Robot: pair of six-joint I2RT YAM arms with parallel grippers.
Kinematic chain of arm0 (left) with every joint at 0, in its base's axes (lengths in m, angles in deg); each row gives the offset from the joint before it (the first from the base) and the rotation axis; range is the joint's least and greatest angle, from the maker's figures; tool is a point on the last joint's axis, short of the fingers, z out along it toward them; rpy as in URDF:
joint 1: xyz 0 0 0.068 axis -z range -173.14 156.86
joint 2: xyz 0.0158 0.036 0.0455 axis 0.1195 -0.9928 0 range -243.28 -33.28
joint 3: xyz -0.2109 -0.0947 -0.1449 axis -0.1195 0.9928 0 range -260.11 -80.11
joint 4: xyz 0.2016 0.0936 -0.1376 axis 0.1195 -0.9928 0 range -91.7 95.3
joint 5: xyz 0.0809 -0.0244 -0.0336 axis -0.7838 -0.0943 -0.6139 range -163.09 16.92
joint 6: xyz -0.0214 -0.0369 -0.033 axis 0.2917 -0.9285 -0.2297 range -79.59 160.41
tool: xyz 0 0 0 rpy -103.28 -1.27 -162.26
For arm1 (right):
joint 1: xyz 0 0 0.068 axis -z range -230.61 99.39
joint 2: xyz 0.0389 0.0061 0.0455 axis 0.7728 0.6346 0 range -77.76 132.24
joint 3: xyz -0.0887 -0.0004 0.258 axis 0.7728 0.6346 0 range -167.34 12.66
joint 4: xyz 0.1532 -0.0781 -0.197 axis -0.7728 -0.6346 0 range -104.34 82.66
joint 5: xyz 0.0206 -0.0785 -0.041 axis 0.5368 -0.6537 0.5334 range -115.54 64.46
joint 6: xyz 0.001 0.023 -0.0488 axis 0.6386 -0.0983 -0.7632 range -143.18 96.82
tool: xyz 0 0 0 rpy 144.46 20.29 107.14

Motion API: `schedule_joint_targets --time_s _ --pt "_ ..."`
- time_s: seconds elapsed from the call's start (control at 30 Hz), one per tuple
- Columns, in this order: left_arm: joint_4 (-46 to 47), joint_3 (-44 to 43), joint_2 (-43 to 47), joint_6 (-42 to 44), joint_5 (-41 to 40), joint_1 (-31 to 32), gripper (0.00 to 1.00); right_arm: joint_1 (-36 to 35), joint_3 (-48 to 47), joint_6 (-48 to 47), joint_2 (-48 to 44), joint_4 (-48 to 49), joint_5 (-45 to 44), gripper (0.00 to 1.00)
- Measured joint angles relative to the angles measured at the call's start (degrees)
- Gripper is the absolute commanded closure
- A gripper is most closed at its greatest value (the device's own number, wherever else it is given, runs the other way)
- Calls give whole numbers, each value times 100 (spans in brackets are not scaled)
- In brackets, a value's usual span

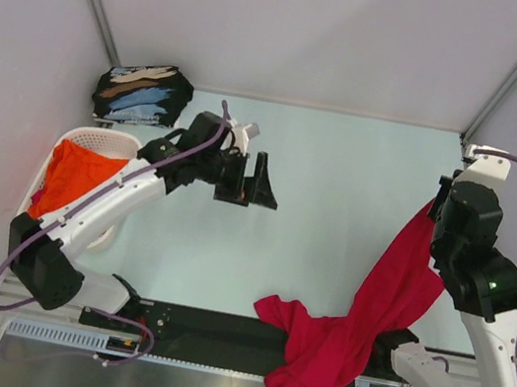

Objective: Fold and stack the t-shirts
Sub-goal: Flatten out the tshirt

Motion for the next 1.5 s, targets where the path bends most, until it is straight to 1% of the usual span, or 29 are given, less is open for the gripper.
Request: schedule_joint_targets --time_s 0.2,0.37,0.43,0.57,0.7,0.77,0.9,1.13,1.23,1.3,1.37,1.4,1.47,1.5 --pt "-271 697 560 216 -227 824 0 26 455 197 260 155 210 100" --pt "-584 1174 503 269 -411 1539 0 26 732 299 717 267 566 100" --pt "-706 1241 455 264 -544 1646 0 26 739 284 920 437 737 100" --pt "-817 1196 404 247 -894 1637 0 26 520 155 1541 949 949 100" --pt "-933 929 149 256 -1174 1637 0 31 -122 -131 2555 1550 872 100" --pt "-994 730 -39 293 -1320 1637 0 42 -597 -317 3204 1921 671 100" --pt "-1128 396 -328 348 -1482 1626 0 138 -1226 -573 4144 2382 289 99" --pt "-1305 -144 -905 503 -1598 1587 0 599 -3003 -761 5908 2728 -177 99" --pt "-1375 -297 -1104 549 -1611 1561 0 874 -4140 -739 6712 2761 -258 98" --pt "-1423 -402 -1226 577 -1611 1534 0 1047 -4666 -691 7097 2787 -262 97" --pt "-1471 -553 -1368 605 -1609 1510 0 1211 -4962 -621 7366 2850 -256 96" --pt "-1475 -619 -1434 608 -1606 1504 0 1283 -5060 -601 7477 2892 -238 93" --pt "-1517 -857 -1626 612 -1585 1495 0 1414 -5163 -555 7665 2964 -164 74" --pt "-1510 -1019 -1755 619 -1532 1491 0 1482 -5182 -501 7740 2975 -87 67"
